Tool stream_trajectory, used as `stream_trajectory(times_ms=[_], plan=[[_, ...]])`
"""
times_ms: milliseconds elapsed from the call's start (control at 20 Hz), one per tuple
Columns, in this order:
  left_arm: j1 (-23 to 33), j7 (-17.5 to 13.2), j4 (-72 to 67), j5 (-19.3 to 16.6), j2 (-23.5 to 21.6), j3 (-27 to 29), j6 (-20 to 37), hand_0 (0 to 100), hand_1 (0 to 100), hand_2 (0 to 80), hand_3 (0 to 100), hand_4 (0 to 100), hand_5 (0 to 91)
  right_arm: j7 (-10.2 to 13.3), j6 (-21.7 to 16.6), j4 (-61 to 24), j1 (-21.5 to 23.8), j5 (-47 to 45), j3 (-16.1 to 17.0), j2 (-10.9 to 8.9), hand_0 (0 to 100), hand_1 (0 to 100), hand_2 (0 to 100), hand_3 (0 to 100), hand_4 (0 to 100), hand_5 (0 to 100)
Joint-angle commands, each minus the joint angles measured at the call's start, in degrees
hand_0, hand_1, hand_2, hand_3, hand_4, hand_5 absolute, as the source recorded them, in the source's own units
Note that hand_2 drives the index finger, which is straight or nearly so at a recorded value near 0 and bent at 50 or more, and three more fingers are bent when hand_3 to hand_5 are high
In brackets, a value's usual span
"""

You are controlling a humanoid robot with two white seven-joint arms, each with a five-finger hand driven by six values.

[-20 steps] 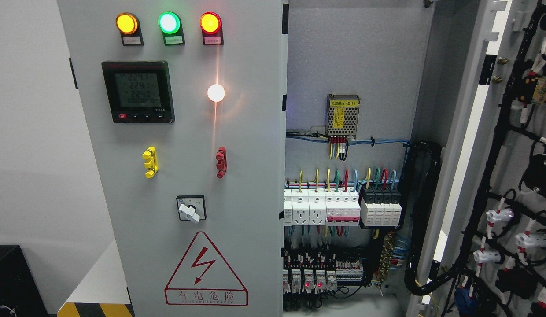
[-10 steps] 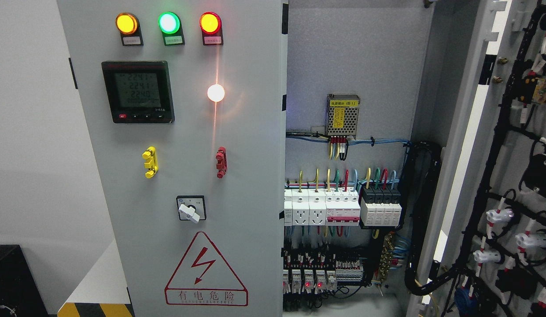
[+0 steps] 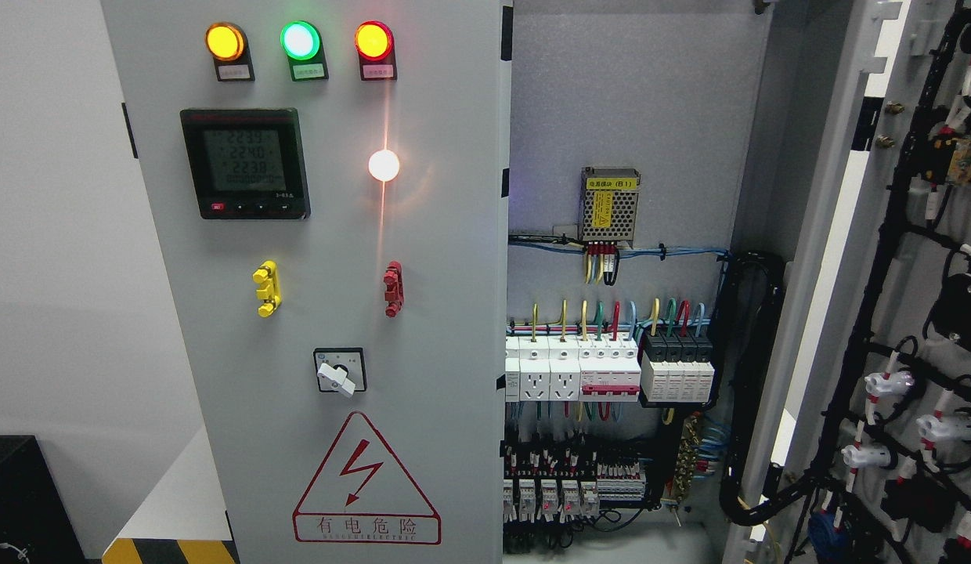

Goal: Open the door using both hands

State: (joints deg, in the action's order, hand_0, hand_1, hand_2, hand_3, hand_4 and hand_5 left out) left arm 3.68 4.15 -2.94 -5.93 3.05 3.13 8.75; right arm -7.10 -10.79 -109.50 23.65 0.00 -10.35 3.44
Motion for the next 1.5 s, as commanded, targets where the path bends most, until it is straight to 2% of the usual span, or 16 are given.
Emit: stream_trajectory(times_ms=[0,100,451,751,1052,1453], plan=[[-0.5,0.0,0.0,0.0,0.6,-0.1,-3.8,0,0,0.0,0,0,0.0,0.2,0.2,-6.9,-4.8,-1.8,-1.5,-0.63,0,0,0,0,0,0],[-0.6,0.0,0.3,0.1,0.6,-0.1,-6.0,0,0,0.0,0,0,0.0,0.2,0.1,-6.6,-6.7,-1.8,-1.5,-0.72,0,0,0,0,0,0],[-0.9,0.0,1.5,0.0,0.6,0.1,-5.7,0,0,0.0,0,0,0.0,0.2,0.3,-5.6,-13.6,-1.8,-2.8,-0.63,0,0,0,0,0,0],[-1.0,0.0,1.6,0.0,1.3,0.0,-5.7,0,0,0.0,0,0,0.0,0.3,0.8,-0.8,-19.5,-1.8,-2.8,-0.19,0,0,0,0,0,0],[-1.0,0.0,1.6,0.0,2.3,0.1,-5.7,0,0,0.0,0,0,0.0,0.6,10.2,-0.3,-26.7,-2.0,-2.2,0.16,0,0,0,0,0,0],[-1.0,-0.1,1.6,0.0,2.5,0.3,-5.7,0,0,0.0,0,0,0.0,0.8,14.2,2.6,-33.6,-2.0,-2.0,1.3,0,0,0,0,0,0]])
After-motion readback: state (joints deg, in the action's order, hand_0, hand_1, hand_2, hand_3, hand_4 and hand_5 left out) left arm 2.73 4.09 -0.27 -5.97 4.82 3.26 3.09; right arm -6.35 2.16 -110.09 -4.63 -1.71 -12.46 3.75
